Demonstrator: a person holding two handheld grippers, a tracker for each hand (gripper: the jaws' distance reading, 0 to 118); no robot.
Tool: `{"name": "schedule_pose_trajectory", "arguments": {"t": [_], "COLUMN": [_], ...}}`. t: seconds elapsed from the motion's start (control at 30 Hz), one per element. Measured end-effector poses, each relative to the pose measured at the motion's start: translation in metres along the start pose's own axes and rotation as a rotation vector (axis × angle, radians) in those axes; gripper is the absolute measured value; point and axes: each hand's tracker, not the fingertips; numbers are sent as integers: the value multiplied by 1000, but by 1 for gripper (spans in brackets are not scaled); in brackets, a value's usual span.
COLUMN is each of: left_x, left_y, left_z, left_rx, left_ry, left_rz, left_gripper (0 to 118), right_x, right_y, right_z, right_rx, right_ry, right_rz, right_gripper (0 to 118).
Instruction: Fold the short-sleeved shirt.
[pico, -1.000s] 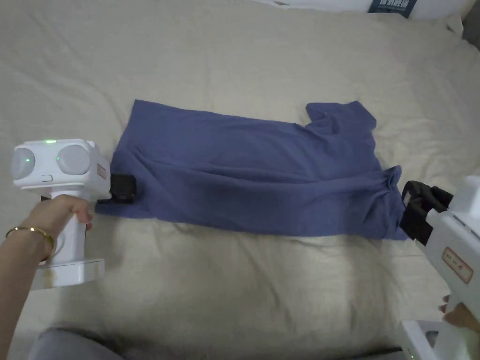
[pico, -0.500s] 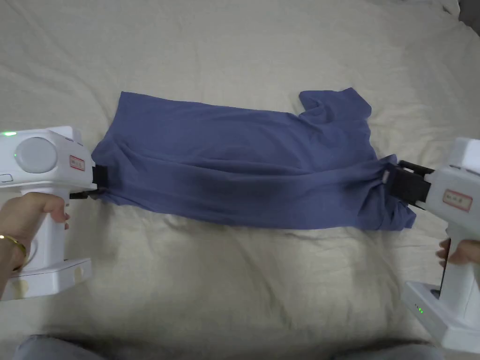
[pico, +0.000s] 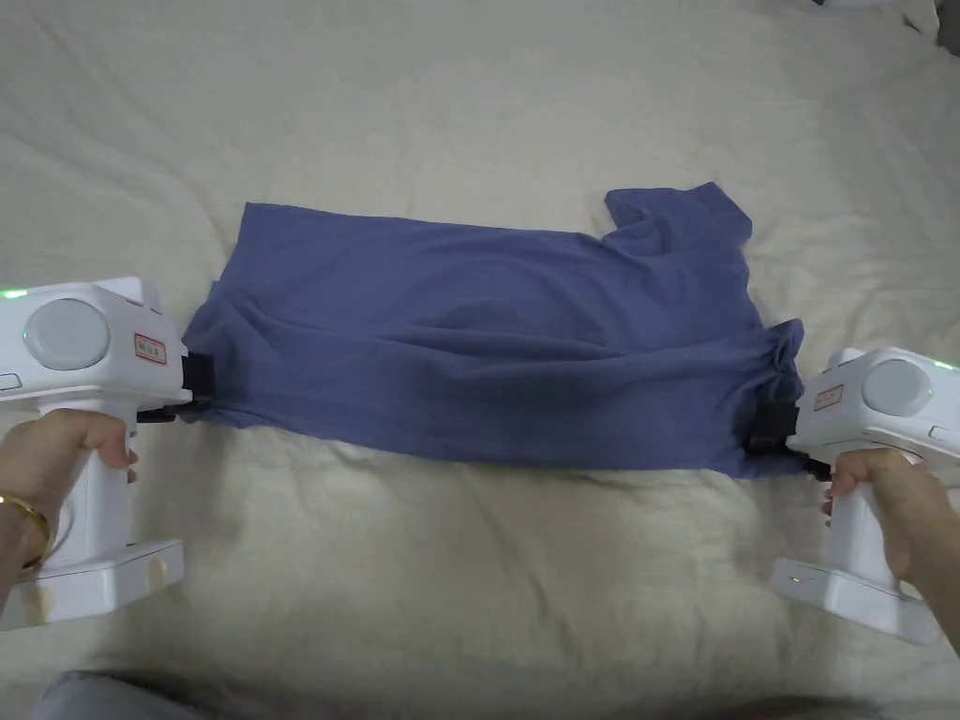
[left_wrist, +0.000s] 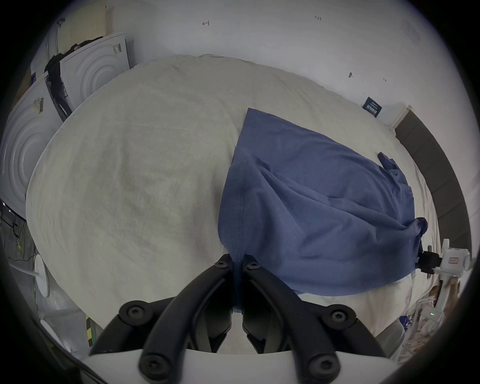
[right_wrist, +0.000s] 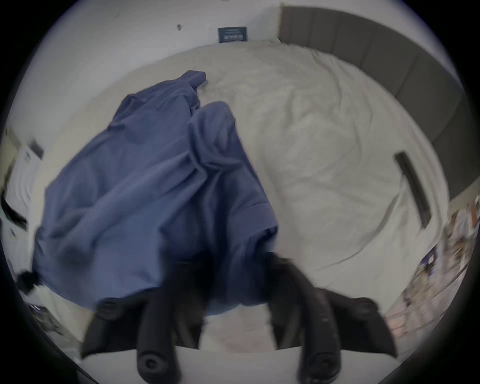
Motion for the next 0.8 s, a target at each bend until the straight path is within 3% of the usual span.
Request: {"name": "schedule_pose_trajectory", "arguments": {"t": [0.07, 0.17, 0.3, 0.47, 0.63, 0.67, 0.7, 0.73, 0.8], "left_x": [-1, -5, -13, -29, -41, -44, -46, -47, -49], "left_y": [1, 5, 4, -29, -88, -100, -109, -118, -125], "left_z": [1, 17, 54, 86, 75, 68, 62, 59, 60], "left_rx": [-2, 14, 79, 124, 41, 1, -29, -45, -32], "left_ry": [1, -25, -77, -91, -69, -55, -35, 1, 65], "left_rz": [8, 25, 66, 57, 71, 86, 96, 97, 76], "left_gripper": [6, 6, 6, 6, 8, 14, 27, 60, 103], "right_x": [2, 7, 24, 47, 61, 62, 62, 64, 66], "right_y": [3, 15, 15, -25, -81, -90, -98, -102, -105], "right_z": [6, 29, 82, 120, 97, 90, 84, 81, 88], "right_rx": [5, 7, 100, 121, 56, 27, 6, 6, 22], "right_ry": [32, 29, 115, 140, 108, 93, 86, 86, 56], "right_rz": [-39, 45, 69, 118, 146, 139, 127, 114, 105], "right_gripper": [17, 15, 15, 15, 15, 16, 19, 31, 74]}}
